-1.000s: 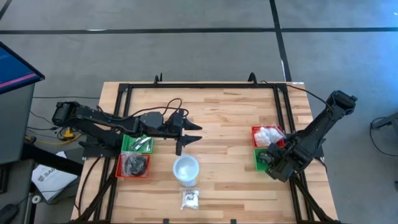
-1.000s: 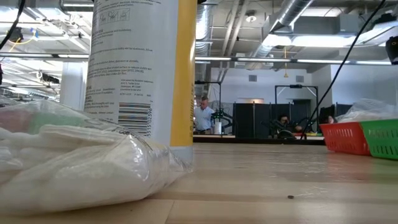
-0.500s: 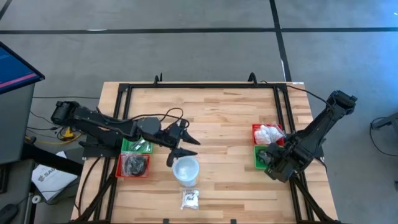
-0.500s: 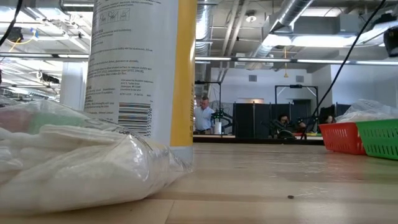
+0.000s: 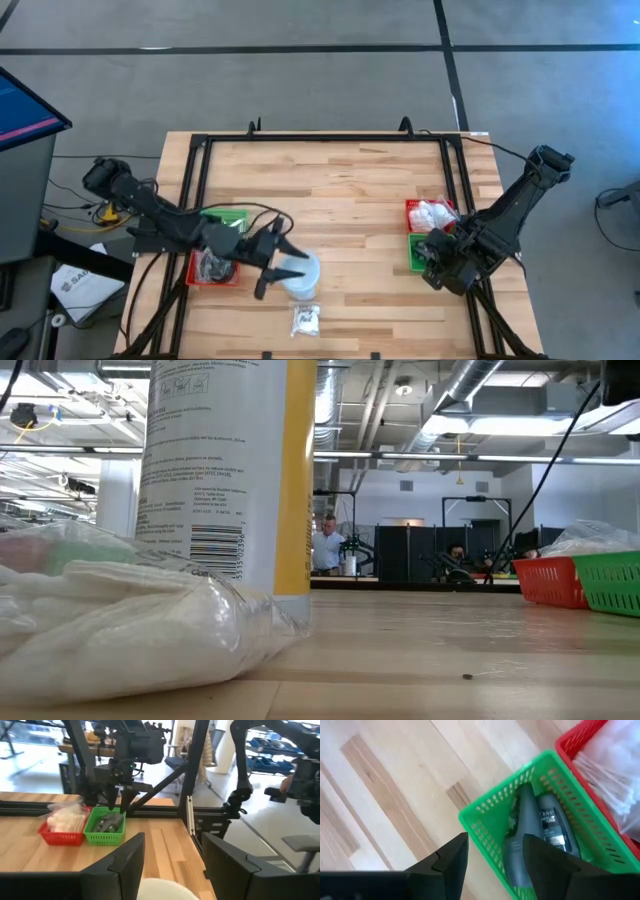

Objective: Pick & Place Travel size toiletries
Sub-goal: Put the white vanity pack into the right red bin

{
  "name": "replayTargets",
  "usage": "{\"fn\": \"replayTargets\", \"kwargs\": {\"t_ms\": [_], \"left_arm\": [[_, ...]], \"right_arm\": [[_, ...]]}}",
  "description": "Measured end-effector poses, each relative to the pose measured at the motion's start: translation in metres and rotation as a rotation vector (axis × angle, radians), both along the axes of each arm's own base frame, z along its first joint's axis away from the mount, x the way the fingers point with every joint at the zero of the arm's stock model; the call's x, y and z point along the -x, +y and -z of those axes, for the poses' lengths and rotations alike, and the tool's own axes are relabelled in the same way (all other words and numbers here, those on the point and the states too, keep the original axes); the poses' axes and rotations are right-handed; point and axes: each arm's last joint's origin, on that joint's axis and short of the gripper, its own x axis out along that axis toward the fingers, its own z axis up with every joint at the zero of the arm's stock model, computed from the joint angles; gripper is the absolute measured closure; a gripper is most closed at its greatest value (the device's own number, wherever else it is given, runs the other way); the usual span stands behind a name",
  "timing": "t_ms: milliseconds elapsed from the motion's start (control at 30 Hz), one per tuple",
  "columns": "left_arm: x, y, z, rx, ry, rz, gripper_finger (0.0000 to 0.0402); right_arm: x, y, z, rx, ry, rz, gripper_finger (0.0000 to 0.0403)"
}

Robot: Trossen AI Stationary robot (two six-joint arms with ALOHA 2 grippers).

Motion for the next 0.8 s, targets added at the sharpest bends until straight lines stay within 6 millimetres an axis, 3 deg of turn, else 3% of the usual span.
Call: {"fn": "replayTargets", "kwargs": {"t_ms": [367, 800], "left_arm": [[0.036, -0.054, 0.003, 0.143, 0.041, -0.029, 0.0216], [0.049, -0.091, 0.028, 0.37, 0.199, 0.028, 0.0216]], "right_arm": [[-0.006, 0.004, -0.002, 0.029, -0.101, -0.057, 0.0237], [-0.022, 0.009, -0.009, 0.071, -0.271, -0.172, 0.0243]]}}
